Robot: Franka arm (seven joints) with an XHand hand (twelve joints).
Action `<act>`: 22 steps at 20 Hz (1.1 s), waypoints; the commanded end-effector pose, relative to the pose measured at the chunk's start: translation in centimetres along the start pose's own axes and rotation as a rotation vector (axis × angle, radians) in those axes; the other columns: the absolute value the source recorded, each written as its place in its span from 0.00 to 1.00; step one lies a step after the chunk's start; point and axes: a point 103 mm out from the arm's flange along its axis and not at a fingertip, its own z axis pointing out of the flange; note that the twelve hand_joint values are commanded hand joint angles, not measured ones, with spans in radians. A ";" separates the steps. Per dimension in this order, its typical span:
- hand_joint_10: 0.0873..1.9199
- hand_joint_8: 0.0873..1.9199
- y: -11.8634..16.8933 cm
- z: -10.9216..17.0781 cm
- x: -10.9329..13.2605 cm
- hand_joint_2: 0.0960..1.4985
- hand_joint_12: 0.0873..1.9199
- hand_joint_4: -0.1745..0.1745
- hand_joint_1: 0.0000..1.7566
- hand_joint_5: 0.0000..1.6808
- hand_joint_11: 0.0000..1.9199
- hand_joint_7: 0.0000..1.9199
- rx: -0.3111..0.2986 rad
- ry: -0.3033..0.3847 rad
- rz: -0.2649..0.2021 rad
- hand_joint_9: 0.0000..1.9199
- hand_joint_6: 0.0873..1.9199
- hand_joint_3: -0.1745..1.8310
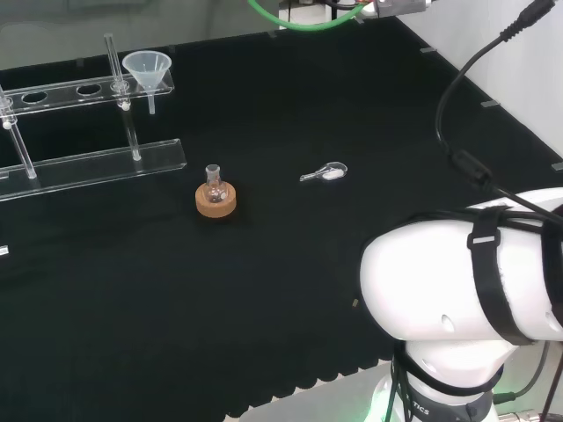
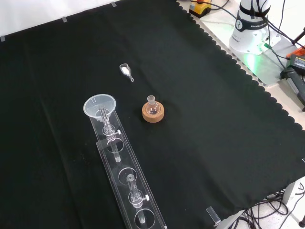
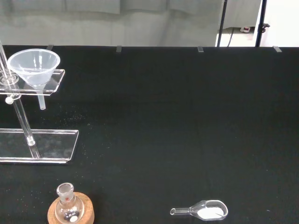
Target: Pick up the funnel from the transparent funnel stand.
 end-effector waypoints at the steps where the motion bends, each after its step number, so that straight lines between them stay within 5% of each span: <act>1: 0.00 0.00 0.2 0.0 -0.1 0.57 0.69 0.43 0.12 0.03 0.01 0.00 0.002 -0.002 -0.005 0.10 0.00 0.15; 6: 0.00 0.00 1.4 0.5 0.3 0.58 0.67 0.44 0.11 0.01 0.00 0.00 0.018 0.013 -0.041 0.09 0.00 0.15; 10: 0.00 0.00 3.3 1.8 1.4 0.59 0.66 0.44 0.11 0.00 0.00 0.00 -0.040 0.042 -0.093 0.08 0.00 0.15; 13: 0.00 0.00 5.0 3.4 -0.1 0.58 0.66 0.44 0.11 0.00 0.00 0.00 -0.096 0.117 -0.104 0.08 0.00 0.15; 15: 0.00 0.00 6.6 4.6 0.5 0.58 0.66 0.44 0.11 0.01 0.00 0.00 -0.114 0.126 -0.146 0.08 0.00 0.15; 19: 0.00 0.00 10.7 6.5 5.9 0.58 0.66 0.44 0.12 0.01 0.00 0.00 -0.153 0.197 -0.161 0.08 0.00 0.15; 22: 0.00 0.00 12.6 7.2 6.0 0.57 0.63 0.44 0.12 0.01 0.00 0.00 -0.181 0.248 -0.168 0.05 0.00 0.14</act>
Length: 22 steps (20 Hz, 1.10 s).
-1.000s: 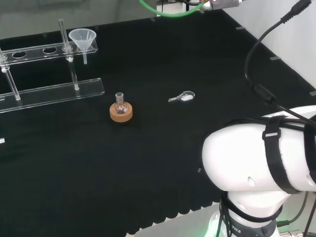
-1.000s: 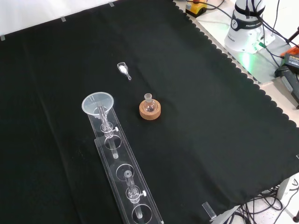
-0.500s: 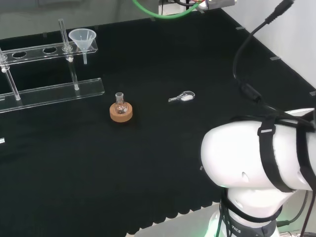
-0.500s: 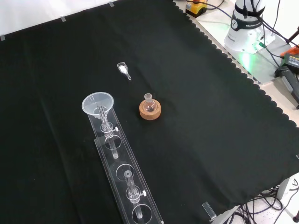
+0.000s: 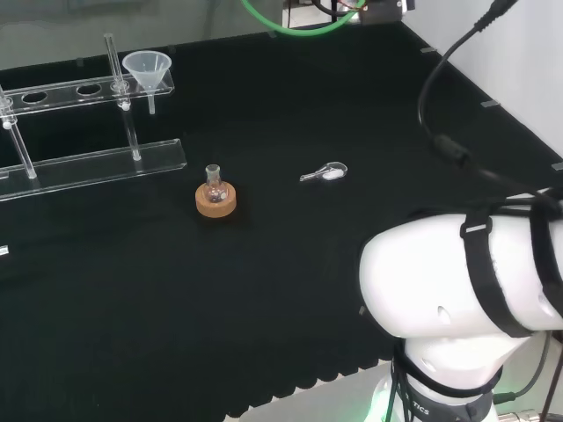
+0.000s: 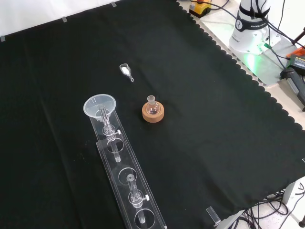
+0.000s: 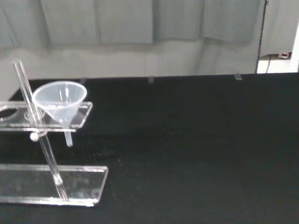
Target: Pick up the funnel from the transparent funnel stand.
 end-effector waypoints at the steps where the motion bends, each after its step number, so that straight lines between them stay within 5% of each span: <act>1: 0.00 0.00 7.1 5.8 3.2 0.56 0.60 0.45 0.13 0.01 0.00 0.00 -0.081 0.158 -0.068 0.03 0.00 0.13; 8: 0.00 0.00 11.9 8.3 2.1 0.56 0.03 0.56 0.13 0.00 0.00 0.00 -0.002 0.201 -0.046 0.00 0.00 0.11; 12: 0.00 0.00 14.5 10.6 2.8 0.56 0.00 0.57 0.13 0.00 0.00 0.00 0.039 0.235 -0.020 0.00 0.00 0.11; 14: 0.00 0.00 15.4 11.5 1.6 0.56 0.00 0.57 0.13 0.00 0.00 0.00 0.070 0.267 -0.043 0.00 0.00 0.11; 22: 0.00 0.00 19.5 16.2 4.2 0.56 0.00 0.56 0.13 0.00 0.00 0.00 0.171 0.201 -0.001 0.00 0.00 0.10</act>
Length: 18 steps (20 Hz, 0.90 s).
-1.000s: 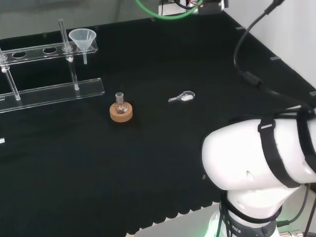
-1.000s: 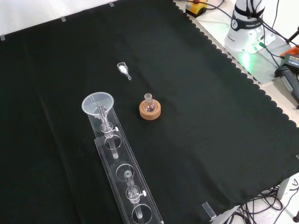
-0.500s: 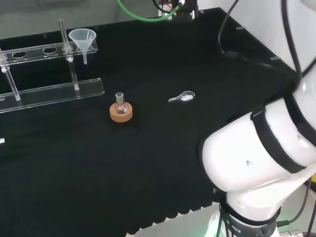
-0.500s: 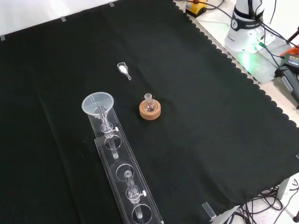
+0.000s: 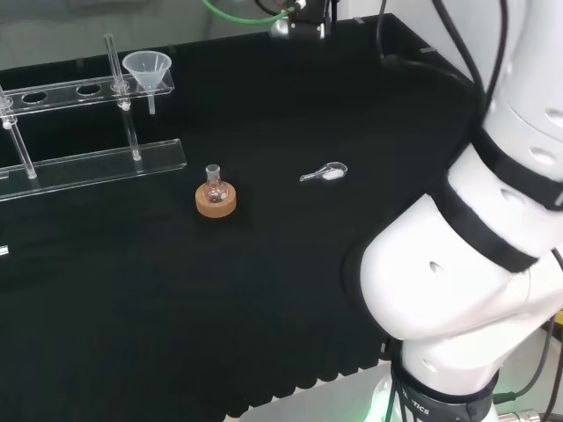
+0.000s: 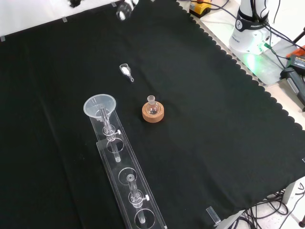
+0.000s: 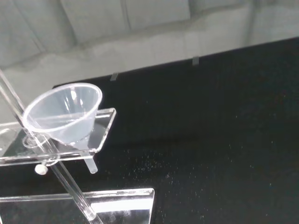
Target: Pick up the funnel from the transparent funnel stand.
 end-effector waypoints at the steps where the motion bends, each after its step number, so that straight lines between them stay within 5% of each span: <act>1: 0.00 0.00 4.2 4.7 1.1 0.55 0.00 0.56 0.13 0.00 0.00 0.00 0.100 0.000 0.054 0.00 0.00 0.10; 3: 0.00 0.00 4.4 4.8 -0.5 0.55 0.00 0.56 0.13 0.00 0.00 0.00 0.140 0.030 0.001 0.00 0.00 0.10; 11: 0.00 0.00 6.3 7.9 1.2 0.55 0.00 0.56 0.13 0.00 0.00 0.00 0.250 -0.007 0.058 0.00 0.00 0.10; 18: 0.00 0.00 6.2 9.1 2.3 0.55 0.00 0.56 0.13 0.00 0.01 0.00 0.300 -0.056 0.021 0.00 0.00 0.10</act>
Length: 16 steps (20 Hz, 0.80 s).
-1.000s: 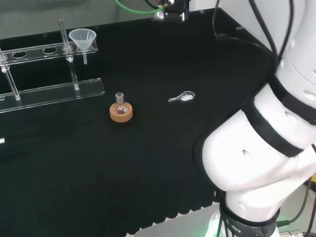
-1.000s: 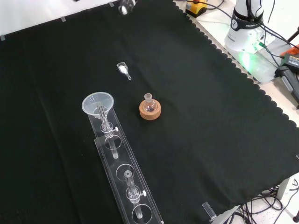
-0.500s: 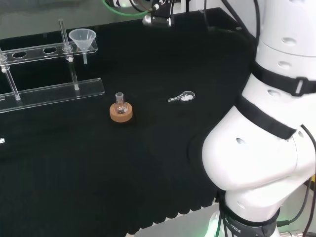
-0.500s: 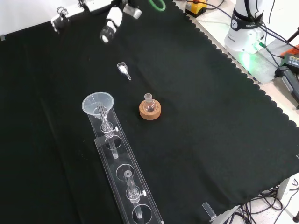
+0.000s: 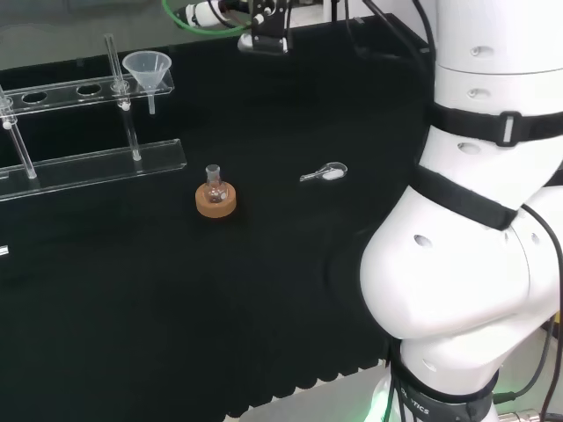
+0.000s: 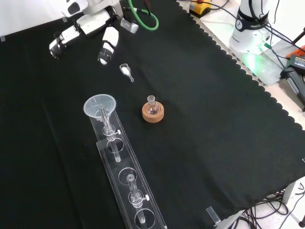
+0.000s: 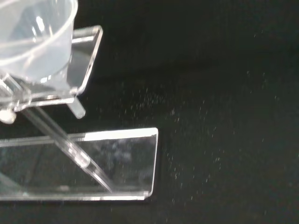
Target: Pick up the funnel from the transparent funnel stand.
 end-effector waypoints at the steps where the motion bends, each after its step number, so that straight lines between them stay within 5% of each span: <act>1: 0.00 0.00 -0.4 1.1 1.0 0.55 0.00 0.56 0.13 0.00 0.01 0.00 0.035 -0.060 -0.024 0.00 0.00 0.10; 9: 0.00 0.00 0.8 5.0 7.4 0.55 0.00 0.55 0.13 0.00 0.02 0.00 0.116 -0.144 -0.080 0.00 0.00 0.10; 16: 0.00 0.00 1.4 6.2 8.1 0.55 0.00 0.55 0.13 0.00 0.02 0.00 0.152 -0.160 -0.105 0.00 0.00 0.10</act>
